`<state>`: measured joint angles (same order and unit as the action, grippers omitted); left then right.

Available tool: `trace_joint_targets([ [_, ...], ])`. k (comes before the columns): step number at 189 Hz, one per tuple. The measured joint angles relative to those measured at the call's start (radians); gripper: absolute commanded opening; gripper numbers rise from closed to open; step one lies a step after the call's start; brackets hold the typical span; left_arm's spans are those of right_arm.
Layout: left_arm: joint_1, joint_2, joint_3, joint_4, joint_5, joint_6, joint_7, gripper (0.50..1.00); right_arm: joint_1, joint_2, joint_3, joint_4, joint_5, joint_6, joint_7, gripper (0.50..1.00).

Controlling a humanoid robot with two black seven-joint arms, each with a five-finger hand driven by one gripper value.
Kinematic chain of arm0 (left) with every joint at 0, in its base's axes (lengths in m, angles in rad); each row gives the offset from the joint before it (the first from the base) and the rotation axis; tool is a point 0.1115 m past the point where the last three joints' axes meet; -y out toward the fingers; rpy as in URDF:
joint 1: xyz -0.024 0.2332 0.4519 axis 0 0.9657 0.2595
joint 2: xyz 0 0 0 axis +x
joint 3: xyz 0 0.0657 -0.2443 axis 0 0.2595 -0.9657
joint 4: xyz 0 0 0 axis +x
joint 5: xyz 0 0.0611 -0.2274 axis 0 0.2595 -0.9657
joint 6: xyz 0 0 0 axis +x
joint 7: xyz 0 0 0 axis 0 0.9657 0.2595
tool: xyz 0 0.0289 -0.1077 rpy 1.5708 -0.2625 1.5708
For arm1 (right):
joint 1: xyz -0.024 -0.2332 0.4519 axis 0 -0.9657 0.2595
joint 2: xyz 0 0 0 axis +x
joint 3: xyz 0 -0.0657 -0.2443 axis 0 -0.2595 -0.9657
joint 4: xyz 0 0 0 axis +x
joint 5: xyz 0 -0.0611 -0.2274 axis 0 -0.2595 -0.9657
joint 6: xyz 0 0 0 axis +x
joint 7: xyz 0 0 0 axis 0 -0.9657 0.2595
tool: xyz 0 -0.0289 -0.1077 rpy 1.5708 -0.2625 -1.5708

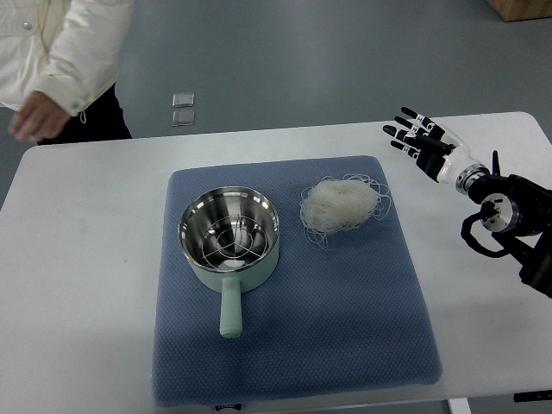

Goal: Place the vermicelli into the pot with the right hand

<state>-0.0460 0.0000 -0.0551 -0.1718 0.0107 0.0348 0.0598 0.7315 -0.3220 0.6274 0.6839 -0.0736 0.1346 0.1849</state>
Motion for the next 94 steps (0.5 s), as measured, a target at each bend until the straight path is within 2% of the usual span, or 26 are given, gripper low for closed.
trace_joint_targets([
  [94,0.0,0.0,-0.003,0.0,0.0,-0.001,0.0,1.0,0.0,0.002,0.003,-0.012,0.0,0.006,0.002,0.924],
])
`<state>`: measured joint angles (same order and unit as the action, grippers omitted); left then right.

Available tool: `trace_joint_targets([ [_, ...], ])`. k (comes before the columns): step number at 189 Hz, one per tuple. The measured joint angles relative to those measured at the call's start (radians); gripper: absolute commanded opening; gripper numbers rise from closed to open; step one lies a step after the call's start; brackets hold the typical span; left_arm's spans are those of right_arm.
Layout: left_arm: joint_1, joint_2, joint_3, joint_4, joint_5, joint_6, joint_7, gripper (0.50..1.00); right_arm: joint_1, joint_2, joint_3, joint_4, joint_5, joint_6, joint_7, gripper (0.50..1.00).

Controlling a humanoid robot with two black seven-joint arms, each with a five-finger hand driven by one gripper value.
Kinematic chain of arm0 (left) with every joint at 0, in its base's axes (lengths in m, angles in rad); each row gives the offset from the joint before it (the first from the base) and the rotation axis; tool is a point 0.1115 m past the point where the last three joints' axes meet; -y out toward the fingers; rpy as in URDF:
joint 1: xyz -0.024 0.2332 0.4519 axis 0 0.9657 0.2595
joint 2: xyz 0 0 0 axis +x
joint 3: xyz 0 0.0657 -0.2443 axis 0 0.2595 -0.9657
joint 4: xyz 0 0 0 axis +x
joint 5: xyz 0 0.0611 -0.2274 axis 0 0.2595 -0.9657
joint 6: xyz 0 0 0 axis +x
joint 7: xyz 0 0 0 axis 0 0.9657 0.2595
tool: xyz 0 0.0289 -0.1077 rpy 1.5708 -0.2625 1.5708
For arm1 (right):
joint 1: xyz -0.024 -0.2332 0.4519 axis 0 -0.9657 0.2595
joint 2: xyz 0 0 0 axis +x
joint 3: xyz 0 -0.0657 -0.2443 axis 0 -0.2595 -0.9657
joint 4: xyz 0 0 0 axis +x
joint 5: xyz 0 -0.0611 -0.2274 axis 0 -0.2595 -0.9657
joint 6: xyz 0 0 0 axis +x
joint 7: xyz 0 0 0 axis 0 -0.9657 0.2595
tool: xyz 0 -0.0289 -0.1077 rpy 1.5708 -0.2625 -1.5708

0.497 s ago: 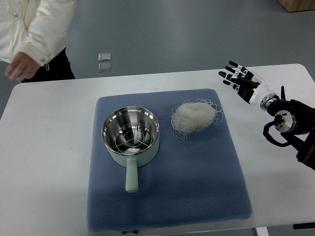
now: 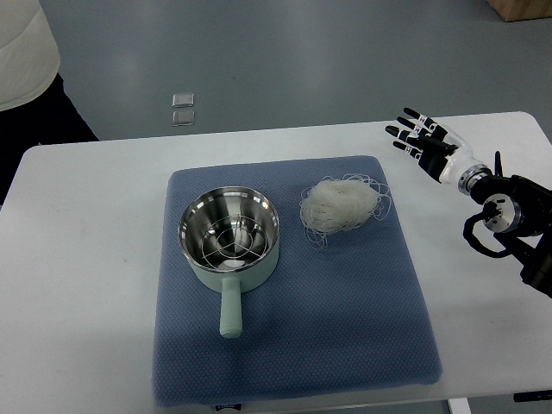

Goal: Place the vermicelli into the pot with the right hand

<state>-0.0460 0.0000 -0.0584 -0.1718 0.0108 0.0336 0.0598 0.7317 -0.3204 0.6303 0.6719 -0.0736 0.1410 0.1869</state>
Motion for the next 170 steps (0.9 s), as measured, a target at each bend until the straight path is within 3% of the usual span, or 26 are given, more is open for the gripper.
trace_joint_targets([
  [170,0.0,0.0,0.002,0.001,0.0,0.0,0.0,1.0,0.01,0.0,-0.002,-0.031,-0.002,0.024,0.001,0.921],
])
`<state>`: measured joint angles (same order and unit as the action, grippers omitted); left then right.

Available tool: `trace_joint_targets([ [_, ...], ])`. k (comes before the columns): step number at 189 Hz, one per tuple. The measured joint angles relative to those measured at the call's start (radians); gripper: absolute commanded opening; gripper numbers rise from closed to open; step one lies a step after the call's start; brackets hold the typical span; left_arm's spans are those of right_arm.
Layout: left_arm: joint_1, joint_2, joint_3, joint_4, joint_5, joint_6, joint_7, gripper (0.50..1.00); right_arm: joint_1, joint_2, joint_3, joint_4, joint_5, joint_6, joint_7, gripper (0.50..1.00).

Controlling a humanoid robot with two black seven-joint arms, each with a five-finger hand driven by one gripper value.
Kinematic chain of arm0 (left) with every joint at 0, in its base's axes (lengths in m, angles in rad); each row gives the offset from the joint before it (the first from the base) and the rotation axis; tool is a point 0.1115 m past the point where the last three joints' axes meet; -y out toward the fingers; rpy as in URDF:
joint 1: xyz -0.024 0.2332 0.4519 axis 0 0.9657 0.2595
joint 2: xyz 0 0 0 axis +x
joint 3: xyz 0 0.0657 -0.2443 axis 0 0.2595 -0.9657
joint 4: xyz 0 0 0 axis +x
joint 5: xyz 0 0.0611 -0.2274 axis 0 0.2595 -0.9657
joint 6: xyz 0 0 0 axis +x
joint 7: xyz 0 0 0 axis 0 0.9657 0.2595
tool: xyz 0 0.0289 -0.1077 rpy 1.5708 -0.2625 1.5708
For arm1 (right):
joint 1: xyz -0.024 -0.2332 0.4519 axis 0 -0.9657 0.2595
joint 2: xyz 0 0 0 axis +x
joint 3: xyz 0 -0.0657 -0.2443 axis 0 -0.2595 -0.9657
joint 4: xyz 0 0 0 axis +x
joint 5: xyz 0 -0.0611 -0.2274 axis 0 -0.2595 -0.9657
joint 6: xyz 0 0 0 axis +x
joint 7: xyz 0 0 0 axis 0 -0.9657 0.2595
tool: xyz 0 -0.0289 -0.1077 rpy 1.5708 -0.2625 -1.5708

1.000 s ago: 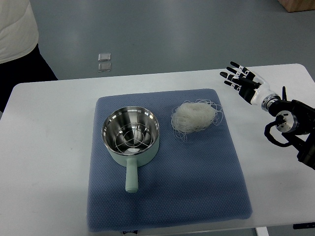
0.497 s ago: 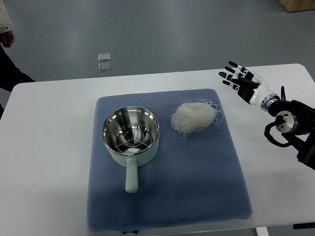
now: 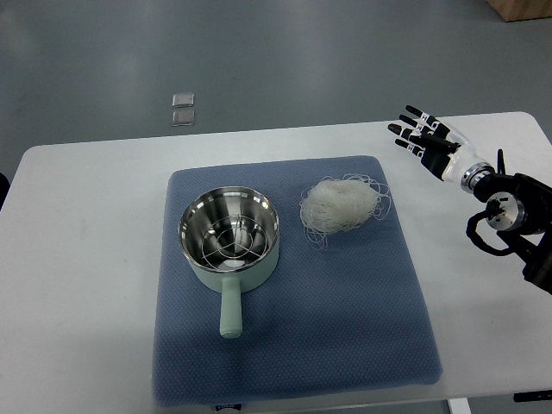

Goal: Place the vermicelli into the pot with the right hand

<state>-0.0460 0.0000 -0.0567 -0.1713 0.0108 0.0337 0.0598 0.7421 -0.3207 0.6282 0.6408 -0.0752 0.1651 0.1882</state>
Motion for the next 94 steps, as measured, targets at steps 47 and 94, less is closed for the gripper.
trace_joint_targets([
  [47,0.0,0.0,0.0,0.0,0.0,0.0,0.0,1.0,0.001,0.0,-0.003,-0.021,-0.002,-0.004,0.002,0.926],
  [94,0.0,0.0,0.001,0.0,0.0,0.0,0.0,1.0,0.021,-0.002,-0.012,-0.023,-0.002,0.002,0.002,0.926],
])
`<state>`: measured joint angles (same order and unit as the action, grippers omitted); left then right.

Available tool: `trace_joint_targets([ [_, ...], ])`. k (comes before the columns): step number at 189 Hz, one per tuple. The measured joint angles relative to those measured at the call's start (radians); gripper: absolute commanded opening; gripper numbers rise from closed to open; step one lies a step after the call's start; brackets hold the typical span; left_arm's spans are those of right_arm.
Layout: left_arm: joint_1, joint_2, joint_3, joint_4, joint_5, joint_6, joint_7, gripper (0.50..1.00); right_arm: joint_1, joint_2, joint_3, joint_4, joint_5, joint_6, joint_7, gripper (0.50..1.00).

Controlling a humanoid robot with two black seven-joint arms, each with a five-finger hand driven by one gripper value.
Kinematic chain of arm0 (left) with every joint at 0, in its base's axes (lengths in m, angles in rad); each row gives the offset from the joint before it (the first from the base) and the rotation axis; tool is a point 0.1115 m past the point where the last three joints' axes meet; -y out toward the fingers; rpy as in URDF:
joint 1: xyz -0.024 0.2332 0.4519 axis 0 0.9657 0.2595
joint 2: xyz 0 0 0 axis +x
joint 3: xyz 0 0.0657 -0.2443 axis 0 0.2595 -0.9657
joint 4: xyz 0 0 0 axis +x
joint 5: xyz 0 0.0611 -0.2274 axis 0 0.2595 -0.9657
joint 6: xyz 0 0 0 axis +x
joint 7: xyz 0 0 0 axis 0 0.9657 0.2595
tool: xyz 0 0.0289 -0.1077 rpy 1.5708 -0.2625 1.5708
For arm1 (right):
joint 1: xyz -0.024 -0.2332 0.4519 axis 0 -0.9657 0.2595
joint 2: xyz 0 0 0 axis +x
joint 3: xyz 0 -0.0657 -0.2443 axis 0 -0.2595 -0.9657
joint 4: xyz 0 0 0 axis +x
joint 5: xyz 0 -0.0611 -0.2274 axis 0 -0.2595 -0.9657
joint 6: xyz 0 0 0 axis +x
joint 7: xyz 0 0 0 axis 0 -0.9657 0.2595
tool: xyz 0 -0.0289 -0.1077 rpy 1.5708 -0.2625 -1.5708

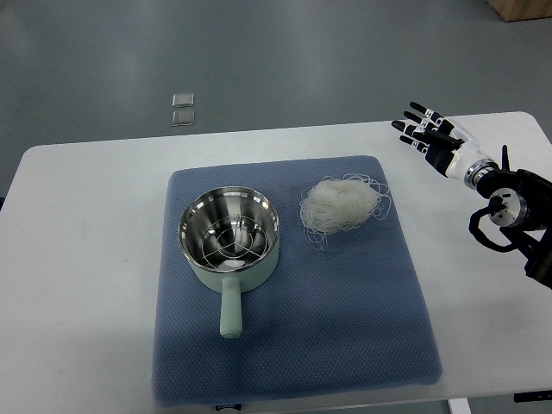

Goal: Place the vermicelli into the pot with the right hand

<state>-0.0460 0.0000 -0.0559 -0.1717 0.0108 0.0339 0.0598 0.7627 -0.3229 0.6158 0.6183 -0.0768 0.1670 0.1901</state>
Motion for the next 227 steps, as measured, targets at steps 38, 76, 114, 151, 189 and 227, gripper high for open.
trace_joint_targets([
  [38,0.0,0.0,0.0,0.0,0.0,0.0,0.0,1.0,0.004,-0.001,-0.004,0.0,-0.044,0.023,-0.001,0.924],
  [76,0.0,0.0,-0.001,0.0,0.0,0.0,0.0,1.0,0.021,0.002,-0.007,0.007,-0.231,0.036,-0.001,0.921],
  [114,0.0,0.0,-0.001,0.001,0.0,0.0,0.0,1.0,0.08,0.001,-0.011,0.051,-0.54,0.081,0.003,0.921],
  [151,0.0,0.0,-0.001,0.002,0.0,0.0,0.0,1.0,0.173,-0.067,-0.111,0.144,-0.844,0.147,0.04,0.919],
  [189,-0.001,0.0,-0.001,0.003,0.0,0.0,0.0,1.0,0.301,-0.134,-0.344,0.246,-1.033,0.179,0.092,0.919],
  [227,-0.003,0.0,-0.001,0.003,0.0,0.0,0.0,1.0,0.342,-0.15,-0.452,0.316,-1.166,0.181,0.098,0.919],
])
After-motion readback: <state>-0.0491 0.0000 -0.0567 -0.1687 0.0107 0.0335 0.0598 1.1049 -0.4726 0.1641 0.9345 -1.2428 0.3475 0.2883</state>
